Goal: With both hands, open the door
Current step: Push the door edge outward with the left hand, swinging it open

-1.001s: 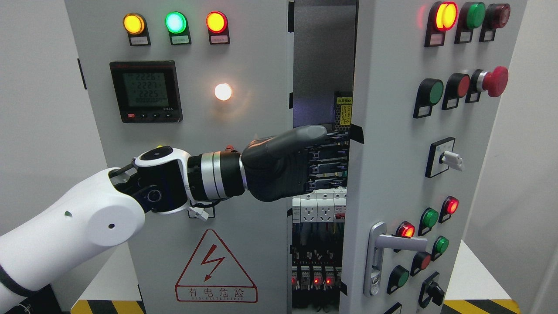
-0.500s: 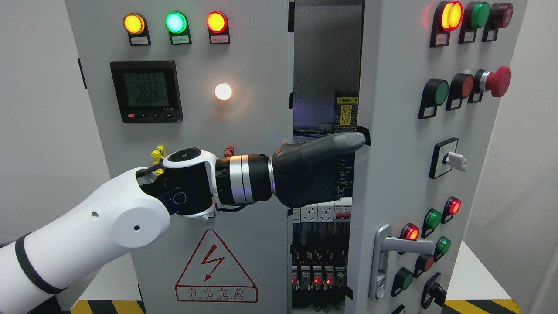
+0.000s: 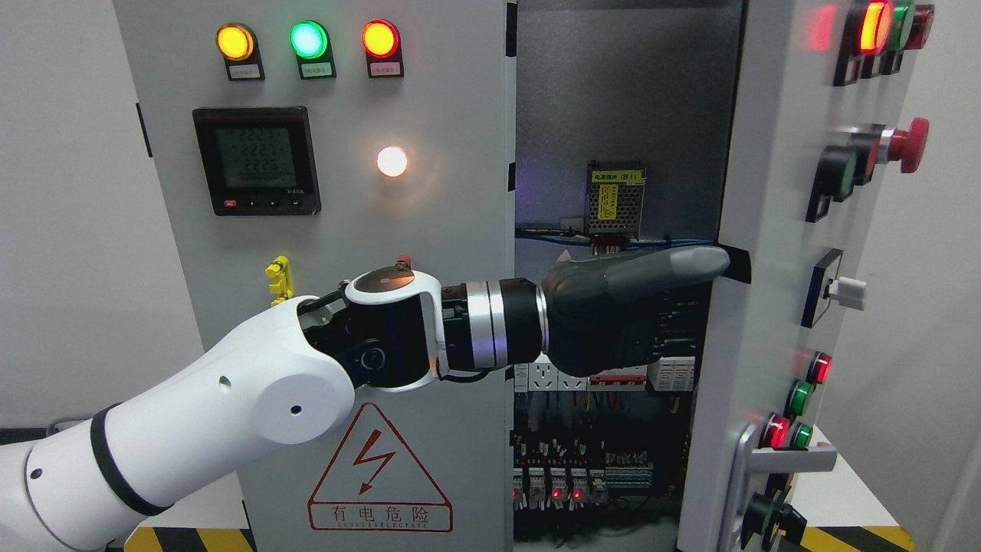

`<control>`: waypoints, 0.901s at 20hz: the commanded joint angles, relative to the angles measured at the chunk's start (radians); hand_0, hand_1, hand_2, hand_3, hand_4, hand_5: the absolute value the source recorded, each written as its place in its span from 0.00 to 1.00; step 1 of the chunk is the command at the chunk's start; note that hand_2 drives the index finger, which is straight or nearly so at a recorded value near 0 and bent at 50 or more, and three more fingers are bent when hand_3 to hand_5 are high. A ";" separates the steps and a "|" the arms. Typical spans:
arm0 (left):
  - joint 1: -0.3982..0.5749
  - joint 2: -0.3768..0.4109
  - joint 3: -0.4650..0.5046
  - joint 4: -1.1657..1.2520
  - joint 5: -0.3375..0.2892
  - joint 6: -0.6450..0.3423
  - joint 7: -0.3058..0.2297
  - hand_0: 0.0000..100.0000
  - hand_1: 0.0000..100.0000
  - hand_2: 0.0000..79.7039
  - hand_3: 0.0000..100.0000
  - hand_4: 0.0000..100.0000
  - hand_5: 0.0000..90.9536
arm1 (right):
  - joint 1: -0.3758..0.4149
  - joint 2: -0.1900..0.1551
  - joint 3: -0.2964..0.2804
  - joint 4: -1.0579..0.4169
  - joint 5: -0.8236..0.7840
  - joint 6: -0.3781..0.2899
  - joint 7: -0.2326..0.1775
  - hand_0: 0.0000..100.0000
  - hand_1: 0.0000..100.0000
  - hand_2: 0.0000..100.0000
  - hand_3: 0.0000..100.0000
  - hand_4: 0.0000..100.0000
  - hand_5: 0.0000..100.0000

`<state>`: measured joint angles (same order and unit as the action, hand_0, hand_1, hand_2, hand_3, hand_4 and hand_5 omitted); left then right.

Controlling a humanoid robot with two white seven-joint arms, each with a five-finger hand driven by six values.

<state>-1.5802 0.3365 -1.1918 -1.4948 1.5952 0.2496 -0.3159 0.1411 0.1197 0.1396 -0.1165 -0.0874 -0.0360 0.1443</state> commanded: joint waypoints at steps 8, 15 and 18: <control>-0.020 -0.252 0.003 -0.028 -0.041 -0.012 0.092 0.12 0.56 0.00 0.00 0.00 0.00 | 0.000 0.000 0.000 0.000 0.000 0.001 0.000 0.07 0.14 0.00 0.00 0.00 0.00; -0.001 -0.346 0.001 -0.024 -0.135 -0.013 0.146 0.12 0.56 0.00 0.00 0.00 0.00 | 0.000 0.000 0.000 0.000 0.000 0.001 0.000 0.07 0.14 0.00 0.00 0.00 0.00; 0.023 -0.393 0.001 0.007 -0.164 -0.013 0.149 0.12 0.56 0.00 0.00 0.00 0.00 | 0.000 0.000 0.000 0.000 0.000 0.001 0.000 0.07 0.14 0.00 0.00 0.00 0.00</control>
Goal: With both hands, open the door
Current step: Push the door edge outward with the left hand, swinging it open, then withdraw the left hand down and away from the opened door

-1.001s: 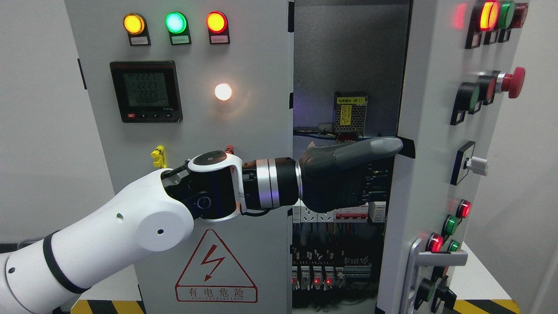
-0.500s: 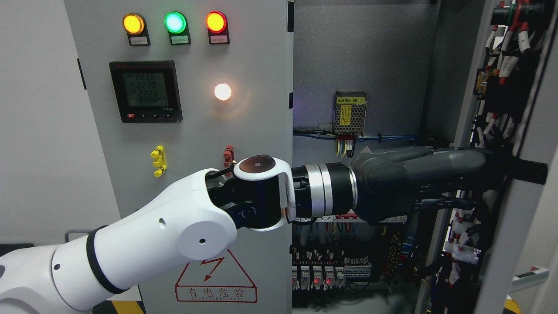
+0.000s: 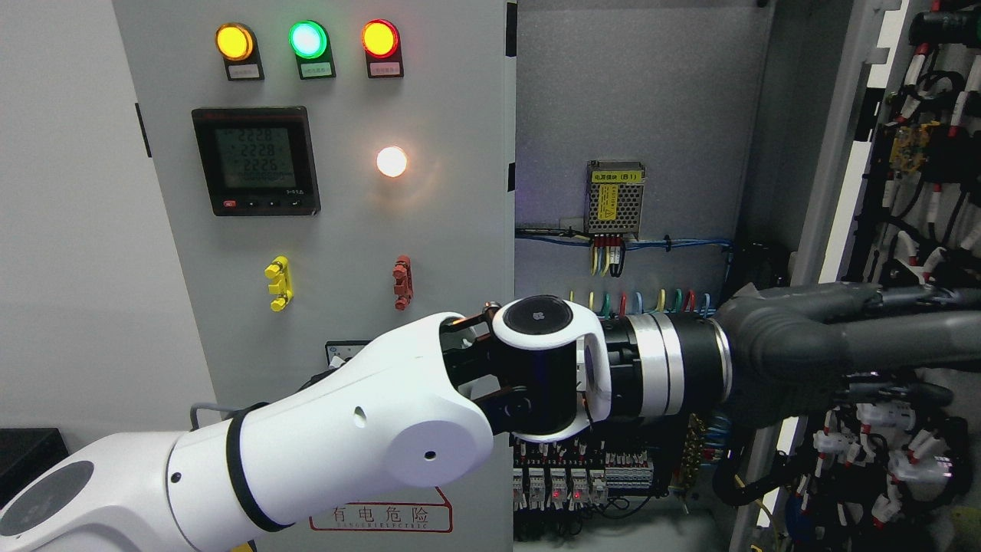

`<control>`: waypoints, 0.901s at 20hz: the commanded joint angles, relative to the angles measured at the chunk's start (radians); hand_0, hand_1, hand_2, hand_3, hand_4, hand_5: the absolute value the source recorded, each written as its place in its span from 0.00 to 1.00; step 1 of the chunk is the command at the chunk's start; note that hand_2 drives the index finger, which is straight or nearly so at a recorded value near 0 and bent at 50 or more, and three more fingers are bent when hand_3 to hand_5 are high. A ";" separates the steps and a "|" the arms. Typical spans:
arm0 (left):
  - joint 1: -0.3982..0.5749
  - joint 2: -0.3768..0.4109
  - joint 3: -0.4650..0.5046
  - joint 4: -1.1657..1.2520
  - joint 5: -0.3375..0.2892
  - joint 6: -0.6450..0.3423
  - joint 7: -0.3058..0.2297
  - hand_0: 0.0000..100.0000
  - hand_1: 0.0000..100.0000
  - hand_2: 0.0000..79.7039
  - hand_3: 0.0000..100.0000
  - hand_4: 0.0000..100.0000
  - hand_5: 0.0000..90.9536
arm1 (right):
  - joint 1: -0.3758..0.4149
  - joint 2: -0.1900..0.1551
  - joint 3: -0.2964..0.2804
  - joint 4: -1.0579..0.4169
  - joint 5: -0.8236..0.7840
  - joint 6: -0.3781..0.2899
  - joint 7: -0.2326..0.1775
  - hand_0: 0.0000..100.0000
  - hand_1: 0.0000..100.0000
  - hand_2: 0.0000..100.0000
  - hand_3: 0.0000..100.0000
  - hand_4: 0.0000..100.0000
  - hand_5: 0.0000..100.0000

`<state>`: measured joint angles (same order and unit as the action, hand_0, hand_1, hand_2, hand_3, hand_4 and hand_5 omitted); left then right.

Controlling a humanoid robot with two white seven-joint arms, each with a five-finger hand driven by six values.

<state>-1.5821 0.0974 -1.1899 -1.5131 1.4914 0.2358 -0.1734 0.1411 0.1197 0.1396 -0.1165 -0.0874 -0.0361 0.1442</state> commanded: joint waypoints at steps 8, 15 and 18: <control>0.070 -0.258 0.001 0.126 -0.105 -0.033 0.037 0.12 0.56 0.00 0.00 0.00 0.00 | 0.000 0.000 0.000 0.000 0.000 0.001 0.000 0.07 0.14 0.00 0.00 0.00 0.00; 0.083 -0.288 -0.004 0.191 -0.105 -0.092 0.100 0.12 0.56 0.00 0.00 0.00 0.00 | 0.000 0.000 0.000 0.000 0.000 0.001 0.000 0.07 0.14 0.00 0.00 0.00 0.00; 0.082 -0.288 -0.031 0.203 -0.103 -0.115 0.100 0.12 0.56 0.00 0.00 0.00 0.00 | 0.000 0.000 0.000 0.000 0.000 0.001 0.000 0.07 0.14 0.00 0.00 0.00 0.00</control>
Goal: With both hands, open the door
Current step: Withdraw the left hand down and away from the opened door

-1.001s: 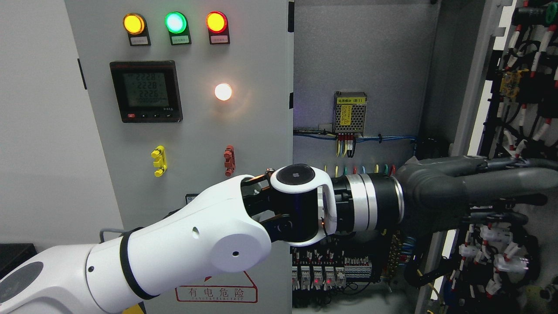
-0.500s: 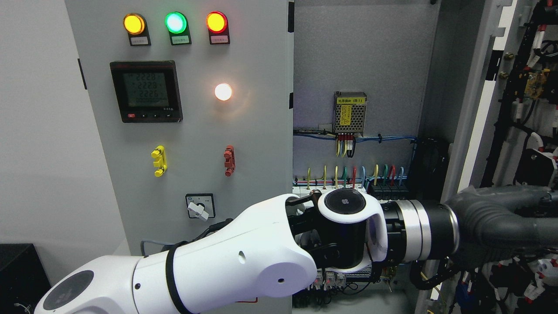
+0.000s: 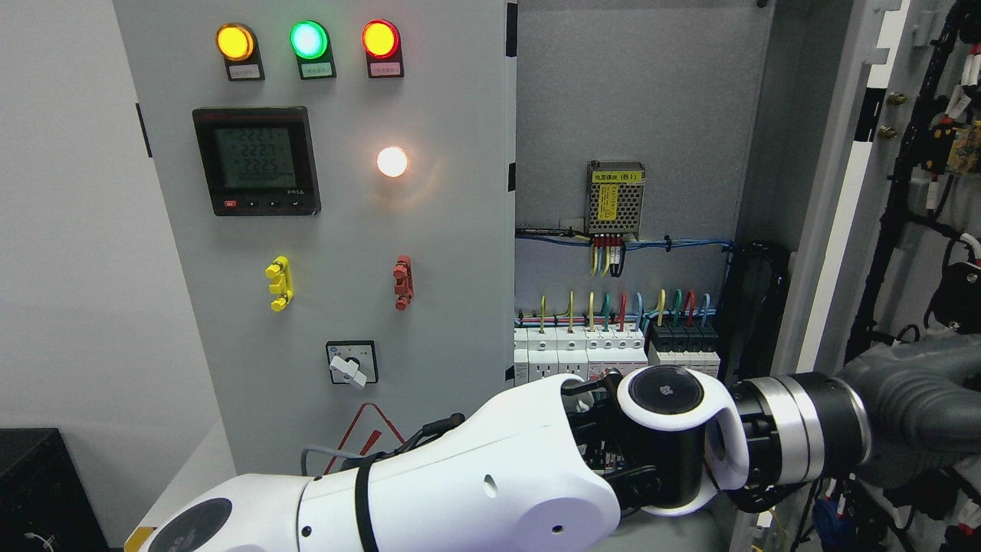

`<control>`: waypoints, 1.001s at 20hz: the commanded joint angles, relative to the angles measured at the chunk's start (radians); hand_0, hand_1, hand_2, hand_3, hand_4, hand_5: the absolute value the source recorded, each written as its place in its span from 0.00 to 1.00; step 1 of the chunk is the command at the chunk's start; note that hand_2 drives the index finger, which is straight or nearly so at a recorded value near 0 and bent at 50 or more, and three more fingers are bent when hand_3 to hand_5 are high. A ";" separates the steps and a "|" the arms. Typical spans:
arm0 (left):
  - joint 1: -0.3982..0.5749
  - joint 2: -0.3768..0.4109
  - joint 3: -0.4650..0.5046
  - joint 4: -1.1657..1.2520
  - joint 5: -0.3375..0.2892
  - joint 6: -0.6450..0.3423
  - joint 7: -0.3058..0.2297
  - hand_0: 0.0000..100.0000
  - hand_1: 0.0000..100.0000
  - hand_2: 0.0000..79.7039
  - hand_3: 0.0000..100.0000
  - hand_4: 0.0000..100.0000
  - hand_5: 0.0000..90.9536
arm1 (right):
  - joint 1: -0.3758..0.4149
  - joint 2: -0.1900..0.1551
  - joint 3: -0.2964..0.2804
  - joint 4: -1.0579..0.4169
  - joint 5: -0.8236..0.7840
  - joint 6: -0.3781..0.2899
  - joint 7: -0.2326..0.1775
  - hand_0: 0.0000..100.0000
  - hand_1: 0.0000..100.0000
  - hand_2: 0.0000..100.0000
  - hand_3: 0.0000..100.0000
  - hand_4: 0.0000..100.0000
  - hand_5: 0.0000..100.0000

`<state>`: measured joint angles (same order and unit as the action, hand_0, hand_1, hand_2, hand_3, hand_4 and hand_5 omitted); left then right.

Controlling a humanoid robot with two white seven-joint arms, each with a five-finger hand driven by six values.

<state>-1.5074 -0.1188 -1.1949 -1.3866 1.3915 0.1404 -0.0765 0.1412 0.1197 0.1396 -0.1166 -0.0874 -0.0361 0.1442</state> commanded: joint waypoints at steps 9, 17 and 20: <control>0.006 -0.071 -0.029 0.072 -0.009 -0.021 0.003 0.12 0.56 0.00 0.00 0.00 0.00 | 0.000 0.000 0.000 0.000 0.000 0.001 0.000 0.07 0.14 0.00 0.00 0.00 0.00; 0.003 0.037 0.095 0.008 -0.003 0.068 -0.011 0.12 0.56 0.00 0.00 0.00 0.00 | 0.000 0.000 0.000 0.000 0.000 0.001 0.000 0.07 0.14 0.00 0.00 0.00 0.00; 0.004 0.102 0.129 -0.031 -0.005 0.125 -0.011 0.12 0.56 0.00 0.00 0.00 0.00 | 0.000 0.000 0.000 0.000 0.000 0.001 0.000 0.07 0.14 0.00 0.00 0.00 0.00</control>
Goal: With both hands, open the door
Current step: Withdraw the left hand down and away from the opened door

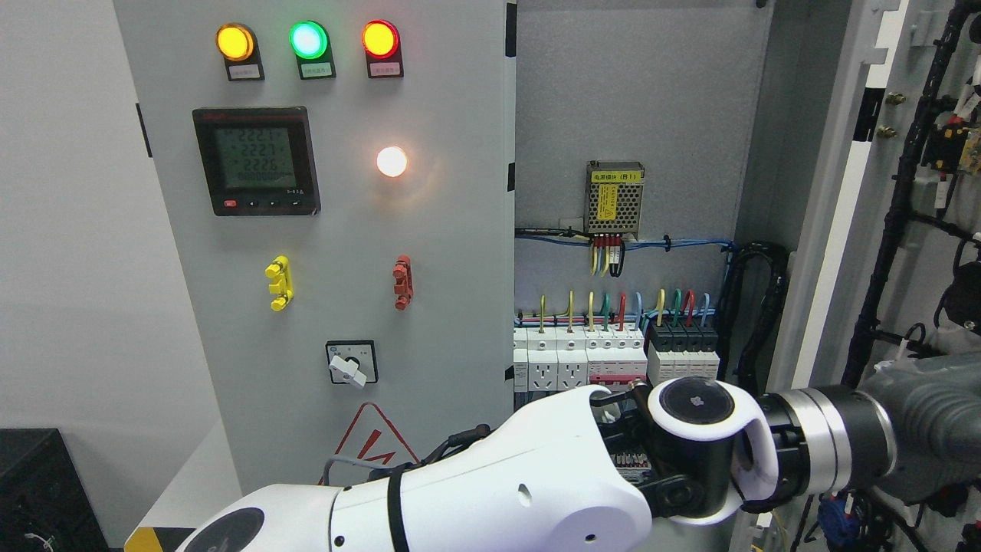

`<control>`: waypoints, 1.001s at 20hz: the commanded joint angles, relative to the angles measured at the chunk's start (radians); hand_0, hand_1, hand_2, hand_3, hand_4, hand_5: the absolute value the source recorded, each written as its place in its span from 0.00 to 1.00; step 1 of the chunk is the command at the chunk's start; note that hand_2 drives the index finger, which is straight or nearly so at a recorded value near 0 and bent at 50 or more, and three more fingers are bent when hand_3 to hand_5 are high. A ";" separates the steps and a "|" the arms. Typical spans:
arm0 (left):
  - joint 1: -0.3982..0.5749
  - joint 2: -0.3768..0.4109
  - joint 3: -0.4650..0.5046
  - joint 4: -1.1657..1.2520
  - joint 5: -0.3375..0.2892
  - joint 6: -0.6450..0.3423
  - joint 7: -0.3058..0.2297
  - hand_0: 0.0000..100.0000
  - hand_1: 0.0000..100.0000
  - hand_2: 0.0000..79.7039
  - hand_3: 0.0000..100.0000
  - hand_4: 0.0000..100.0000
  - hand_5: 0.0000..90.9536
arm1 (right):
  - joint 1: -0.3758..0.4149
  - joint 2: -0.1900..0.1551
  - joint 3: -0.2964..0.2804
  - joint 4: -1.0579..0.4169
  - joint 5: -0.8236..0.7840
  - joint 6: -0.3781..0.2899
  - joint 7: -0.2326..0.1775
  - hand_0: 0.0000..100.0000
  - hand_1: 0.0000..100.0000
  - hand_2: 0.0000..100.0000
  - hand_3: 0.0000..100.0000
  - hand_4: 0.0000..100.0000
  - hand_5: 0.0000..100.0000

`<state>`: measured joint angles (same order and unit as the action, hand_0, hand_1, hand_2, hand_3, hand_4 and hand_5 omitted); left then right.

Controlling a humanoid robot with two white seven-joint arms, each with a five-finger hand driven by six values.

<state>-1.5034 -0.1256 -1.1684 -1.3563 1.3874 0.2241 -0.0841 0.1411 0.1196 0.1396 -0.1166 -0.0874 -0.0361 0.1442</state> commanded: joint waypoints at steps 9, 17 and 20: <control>0.199 0.452 -0.017 -0.251 -0.004 0.038 -0.129 0.12 0.56 0.00 0.00 0.00 0.00 | 0.000 0.000 0.000 0.000 0.000 0.001 0.000 0.07 0.14 0.00 0.00 0.00 0.00; 0.700 0.578 -0.063 -0.244 -0.385 -0.026 -0.134 0.12 0.56 0.00 0.00 0.00 0.00 | 0.000 0.000 0.000 0.000 0.000 0.001 0.000 0.07 0.14 0.00 0.00 0.00 0.00; 0.938 0.642 -0.025 -0.239 -0.517 -0.089 -0.182 0.12 0.56 0.00 0.00 0.00 0.00 | 0.000 0.000 0.000 0.000 0.000 0.001 0.000 0.07 0.14 0.00 0.00 0.00 0.00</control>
<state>-0.9241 0.2916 -1.1939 -1.5479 1.0956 0.1858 -0.2308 0.1412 0.1197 0.1396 -0.1166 -0.0874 -0.0361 0.1442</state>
